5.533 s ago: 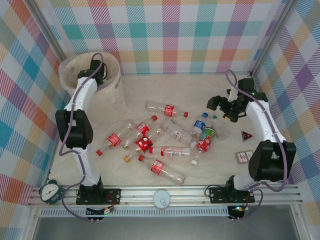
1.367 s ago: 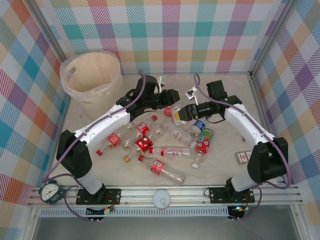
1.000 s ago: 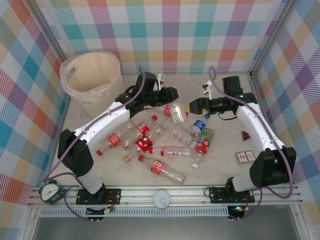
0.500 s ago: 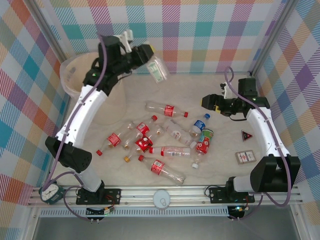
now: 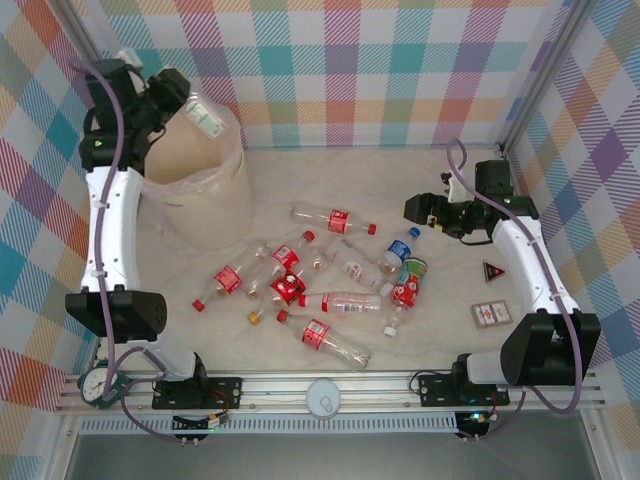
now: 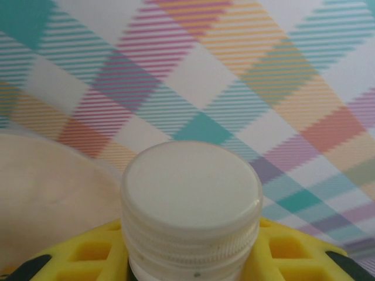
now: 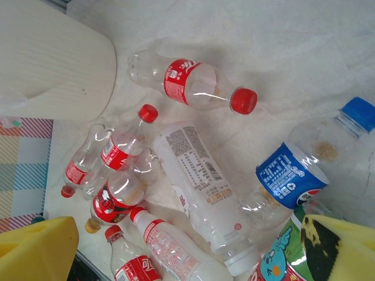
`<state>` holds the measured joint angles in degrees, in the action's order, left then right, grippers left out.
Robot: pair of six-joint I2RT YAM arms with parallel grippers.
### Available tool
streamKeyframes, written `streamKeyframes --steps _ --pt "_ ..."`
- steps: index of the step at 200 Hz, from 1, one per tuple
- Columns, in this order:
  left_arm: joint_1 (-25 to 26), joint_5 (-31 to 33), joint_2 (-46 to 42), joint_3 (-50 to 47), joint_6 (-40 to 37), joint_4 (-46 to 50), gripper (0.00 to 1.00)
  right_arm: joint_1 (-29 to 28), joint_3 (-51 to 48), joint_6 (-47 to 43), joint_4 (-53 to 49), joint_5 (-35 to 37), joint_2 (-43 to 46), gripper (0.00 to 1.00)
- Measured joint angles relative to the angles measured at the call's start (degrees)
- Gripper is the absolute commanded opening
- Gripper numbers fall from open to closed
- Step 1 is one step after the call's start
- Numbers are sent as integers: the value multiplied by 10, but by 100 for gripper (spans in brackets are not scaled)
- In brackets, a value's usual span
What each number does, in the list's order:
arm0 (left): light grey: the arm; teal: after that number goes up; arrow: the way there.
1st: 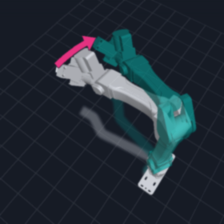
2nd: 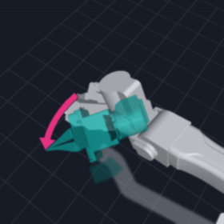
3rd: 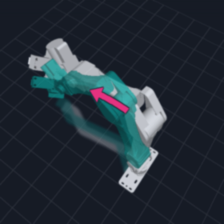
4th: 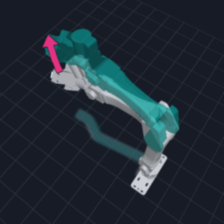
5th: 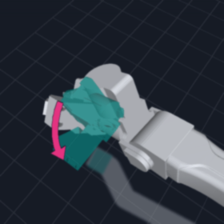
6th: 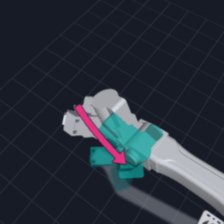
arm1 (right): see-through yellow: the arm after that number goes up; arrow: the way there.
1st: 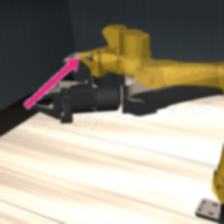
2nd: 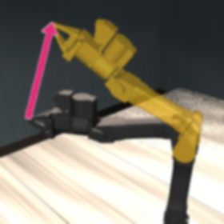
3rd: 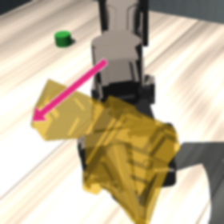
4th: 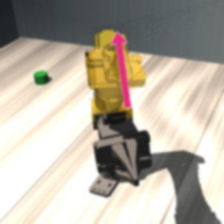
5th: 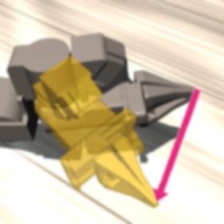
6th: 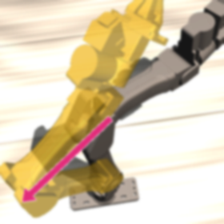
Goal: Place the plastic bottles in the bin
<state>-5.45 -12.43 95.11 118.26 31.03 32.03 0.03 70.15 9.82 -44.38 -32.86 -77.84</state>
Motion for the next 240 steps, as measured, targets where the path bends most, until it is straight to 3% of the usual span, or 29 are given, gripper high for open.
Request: streamKeyframes --steps 27,58,134,197,240 --pt "-40 17 3 3 -32 45 0 0 -7 -2 -4 9 0 97" --pt "-48 41 27 13 -84 98 0 0 -9 -5 -5 18 0 97" --pt "24 151 130 14 -233 230 0 0 -16 -15 -9 36 1 97" --pt "41 161 151 -31 -266 234 0 0 -39 9 -14 136 1 96" --pt "41 154 183 -55 -275 233 4 0 -58 26 -19 158 0 96"
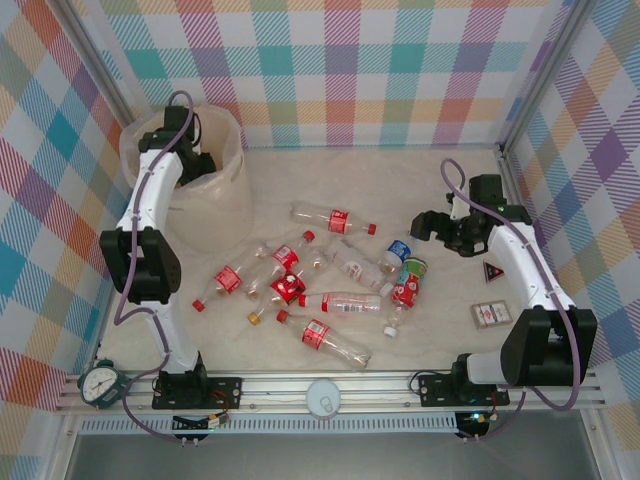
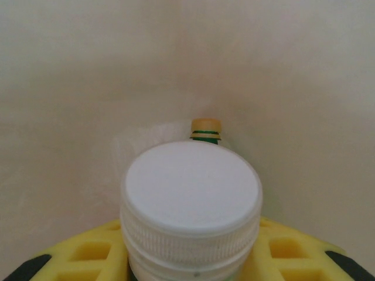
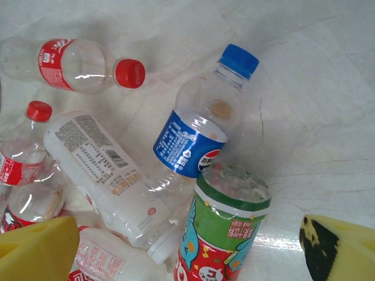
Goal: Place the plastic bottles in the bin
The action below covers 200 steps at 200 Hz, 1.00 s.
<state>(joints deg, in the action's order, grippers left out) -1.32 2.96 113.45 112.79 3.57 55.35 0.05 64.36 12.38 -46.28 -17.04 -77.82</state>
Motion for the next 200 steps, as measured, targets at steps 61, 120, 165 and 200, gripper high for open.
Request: streamKeyframes --steps 61,120,165,200 --pt "0 -10 4 -16 0 -1 49 12 -2 40 -28 7 -14 95" --pt "0 -23 4 -22 1 -16 72 13 -48 63 -47 19 20 93" --pt "0 -25 4 -16 2 -13 91 -24 -101 95 -54 24 86 90" --pt "0 -22 -12 0 0 -12 100 -91 -186 165 -29 25 161 88"
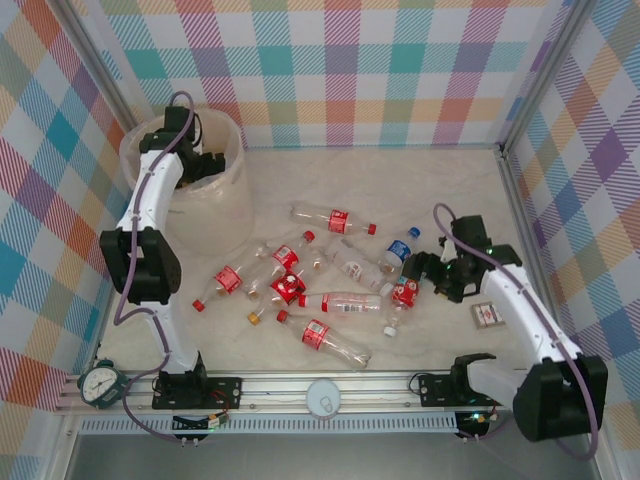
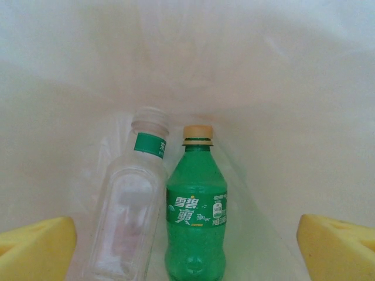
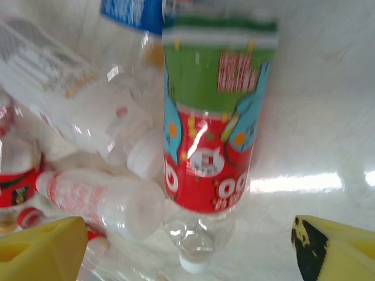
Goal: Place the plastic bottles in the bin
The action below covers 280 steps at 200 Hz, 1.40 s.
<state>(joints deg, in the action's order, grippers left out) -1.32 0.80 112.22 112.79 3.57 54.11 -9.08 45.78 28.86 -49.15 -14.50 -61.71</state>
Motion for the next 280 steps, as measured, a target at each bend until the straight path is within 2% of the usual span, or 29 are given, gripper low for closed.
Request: streamKeyframes --steps 51,128,187,220,236,258,280 --pt "0 4 -59 37 0 -3 100 -62 -76 101 21 9 65 77" --pt "0 38 -208 34 5 -7 100 -107 -121 140 92 6 4 76" --pt "12 -65 -386 -126 85 -66 97 -122 -142 140 161 2 -72 74" --pt "84 -57 -396 -162 108 -60 95 -123 -142 129 165 13 -87 66" --pt "133 -41 -395 -163 115 -58 95 -123 -136 120 160 23 -86 64" --pt "205 -23 -395 -169 123 -63 95 -123 -124 103 150 35 -86 56" --pt "246 -25 -384 -193 139 -81 94 -123 -112 87 137 46 -86 51"
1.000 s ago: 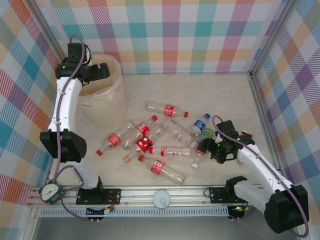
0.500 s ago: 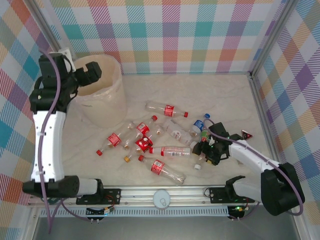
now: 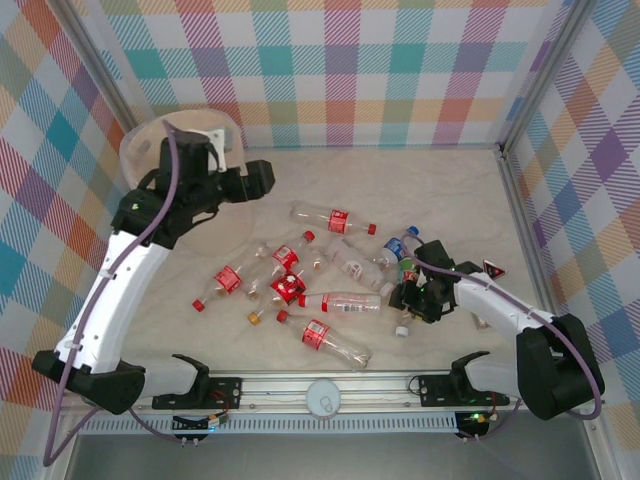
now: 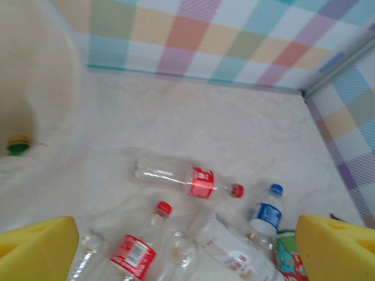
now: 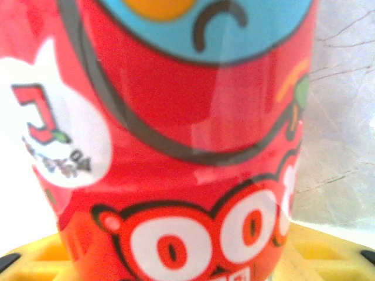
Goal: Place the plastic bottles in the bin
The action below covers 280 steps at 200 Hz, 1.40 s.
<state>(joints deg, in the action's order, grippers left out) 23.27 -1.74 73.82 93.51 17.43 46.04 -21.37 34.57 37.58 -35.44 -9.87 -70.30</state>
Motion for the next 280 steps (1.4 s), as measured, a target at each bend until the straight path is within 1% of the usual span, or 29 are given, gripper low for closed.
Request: streamKeyframes --steps 27,45,66,101,119,141,179,208,229,254,280 --pt "38 -2 45 -10 21 -28 96 0 23 -17 -28 13 11 49" --pt "56 -30 68 -26 35 -62 97 0 41 -31 -50 22 30 48" --pt "59 -72 77 -42 55 -92 97 0 68 -60 -76 26 44 45" --pt "59 -141 80 -54 90 -158 99 0 118 -129 -98 18 58 44" --pt "63 -161 82 -73 107 -186 100 0 145 -165 -82 -15 59 43" --pt "79 -174 92 -96 122 -205 100 0 168 -194 -31 -75 47 43" --pt "105 -189 109 -136 148 -242 100 0 202 -203 92 -214 -35 43" --pt "113 -192 113 -170 174 -285 100 0 226 -203 138 -289 -81 42" --pt "127 -192 130 -181 191 -316 100 0 239 -200 162 -327 -97 43" --pt "142 -192 163 -183 208 -350 100 0 240 -194 179 -355 -104 42" --pt "151 -194 197 -183 221 -376 94 0 240 -188 190 -368 -106 42"
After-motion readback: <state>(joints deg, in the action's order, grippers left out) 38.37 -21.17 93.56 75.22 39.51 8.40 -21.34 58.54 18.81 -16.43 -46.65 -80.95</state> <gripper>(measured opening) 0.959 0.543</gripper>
